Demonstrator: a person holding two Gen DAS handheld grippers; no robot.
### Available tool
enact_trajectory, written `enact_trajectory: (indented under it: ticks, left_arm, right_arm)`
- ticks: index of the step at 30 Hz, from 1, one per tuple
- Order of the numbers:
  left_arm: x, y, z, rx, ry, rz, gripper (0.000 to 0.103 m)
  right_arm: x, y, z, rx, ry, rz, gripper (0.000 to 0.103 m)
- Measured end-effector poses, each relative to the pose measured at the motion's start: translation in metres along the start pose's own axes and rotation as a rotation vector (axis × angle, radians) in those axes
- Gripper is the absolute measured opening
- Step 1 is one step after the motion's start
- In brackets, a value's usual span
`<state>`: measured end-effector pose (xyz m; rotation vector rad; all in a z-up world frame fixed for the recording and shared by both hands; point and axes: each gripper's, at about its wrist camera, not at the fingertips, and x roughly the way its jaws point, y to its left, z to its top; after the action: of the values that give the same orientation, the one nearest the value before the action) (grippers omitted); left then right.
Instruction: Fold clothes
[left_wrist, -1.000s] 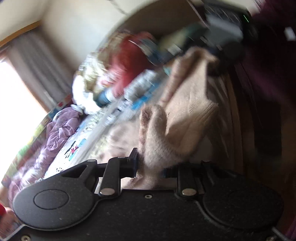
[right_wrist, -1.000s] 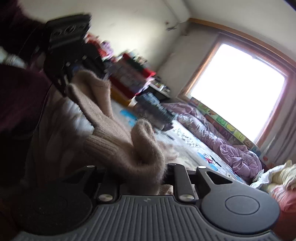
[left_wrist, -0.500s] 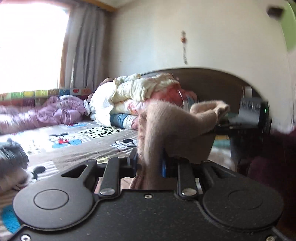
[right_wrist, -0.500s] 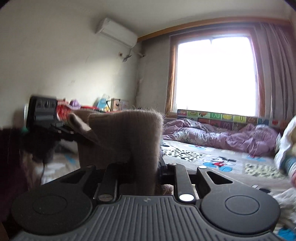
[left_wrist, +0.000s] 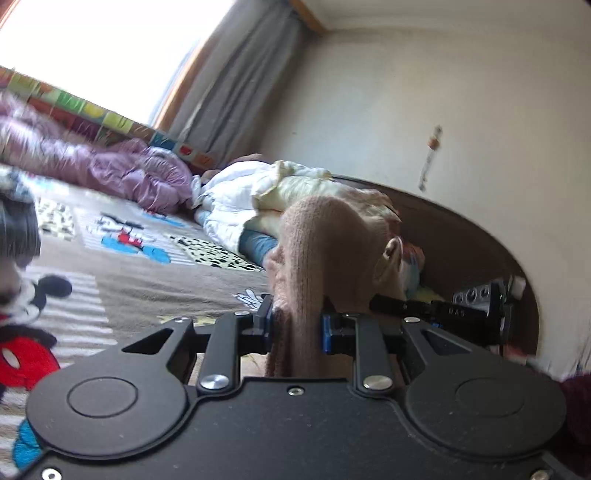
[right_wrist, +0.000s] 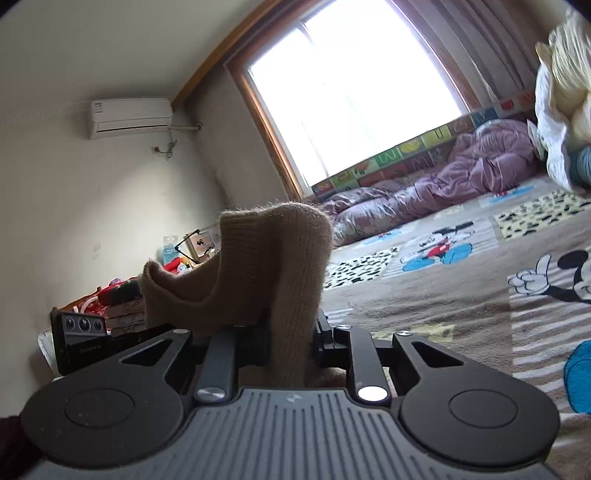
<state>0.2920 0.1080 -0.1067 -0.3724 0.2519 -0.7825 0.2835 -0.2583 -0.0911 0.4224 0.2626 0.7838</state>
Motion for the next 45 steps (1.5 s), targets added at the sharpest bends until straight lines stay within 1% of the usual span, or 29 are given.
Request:
enact_trajectory:
  ticks: [3, 5, 11, 16, 20, 23, 26, 28, 29, 30, 31, 33, 34, 35, 37, 39, 41, 42, 44, 45]
  left_arm:
    - [0.012, 0.021, 0.000, -0.074, -0.003, 0.006, 0.022]
    - [0.020, 0.035, 0.000, -0.124, -0.006, 0.010, 0.022]
    - [0.035, 0.056, -0.009, -0.229, 0.088, 0.071, 0.022]
    - [0.046, 0.073, -0.020, -0.311, 0.157, 0.134, 0.022]
    - [0.050, 0.079, -0.023, -0.343, 0.184, 0.169, 0.023]
    - [0.052, 0.083, -0.026, -0.366, 0.204, 0.196, 0.026]
    - [0.055, 0.088, -0.028, -0.384, 0.222, 0.220, 0.032]
    - [0.053, 0.090, -0.028, -0.397, 0.217, 0.234, 0.040]
    - [0.052, 0.092, -0.028, -0.404, 0.214, 0.241, 0.042]
    - [0.049, 0.093, -0.027, -0.410, 0.202, 0.256, 0.049]
    - [0.047, 0.093, -0.025, -0.417, 0.190, 0.272, 0.052]
    - [0.035, 0.096, -0.020, -0.441, 0.140, 0.269, 0.051]
    - [0.028, 0.095, -0.016, -0.432, 0.111, 0.281, 0.051]
    - [0.022, 0.091, -0.010, -0.402, 0.085, 0.289, 0.051]
    - [0.020, 0.072, 0.001, -0.291, 0.065, 0.279, 0.051]
    - [0.019, 0.053, 0.012, -0.175, 0.048, 0.267, 0.052]
    - [0.033, 0.030, 0.016, -0.013, 0.079, 0.269, 0.052]
    - [0.042, 0.021, 0.014, 0.064, 0.105, 0.273, 0.052]
    - [0.060, 0.009, 0.008, 0.197, 0.160, 0.292, 0.051]
    - [0.067, 0.007, 0.004, 0.238, 0.185, 0.296, 0.051]
  right_arm:
    - [0.017, -0.016, 0.002, 0.042, 0.026, -0.014, 0.023]
    - [0.027, -0.030, 0.001, 0.101, 0.046, -0.021, 0.023]
    - [0.053, -0.078, -0.017, 0.318, 0.112, -0.035, 0.023]
    - [0.060, -0.093, -0.032, 0.402, 0.152, -0.063, 0.023]
    - [0.064, -0.097, -0.037, 0.425, 0.165, -0.088, 0.023]
    - [0.063, -0.100, -0.041, 0.444, 0.167, -0.110, 0.023]
    - [0.065, -0.102, -0.045, 0.447, 0.184, -0.151, 0.023]
    - [0.065, -0.102, -0.046, 0.441, 0.188, -0.174, 0.023]
    - [0.066, -0.100, -0.046, 0.430, 0.184, -0.181, 0.023]
    - [0.066, -0.098, -0.045, 0.414, 0.181, -0.191, 0.025]
    - [0.065, -0.095, -0.043, 0.392, 0.173, -0.210, 0.029]
    - [0.060, -0.087, -0.035, 0.332, 0.150, -0.252, 0.029]
    - [0.056, -0.083, -0.031, 0.297, 0.135, -0.275, 0.029]
    - [0.050, -0.078, -0.026, 0.254, 0.111, -0.300, 0.029]
    - [0.040, -0.067, -0.017, 0.158, 0.071, -0.339, 0.029]
    - [0.040, -0.051, -0.012, 0.017, 0.060, -0.331, 0.029]
    - [0.042, -0.036, -0.009, -0.118, 0.056, -0.320, 0.029]
    - [0.047, -0.031, -0.010, -0.175, 0.074, -0.312, 0.029]
    - [0.058, -0.024, -0.015, -0.257, 0.108, -0.301, 0.029]
    - [0.063, -0.024, -0.018, -0.282, 0.126, -0.294, 0.029]
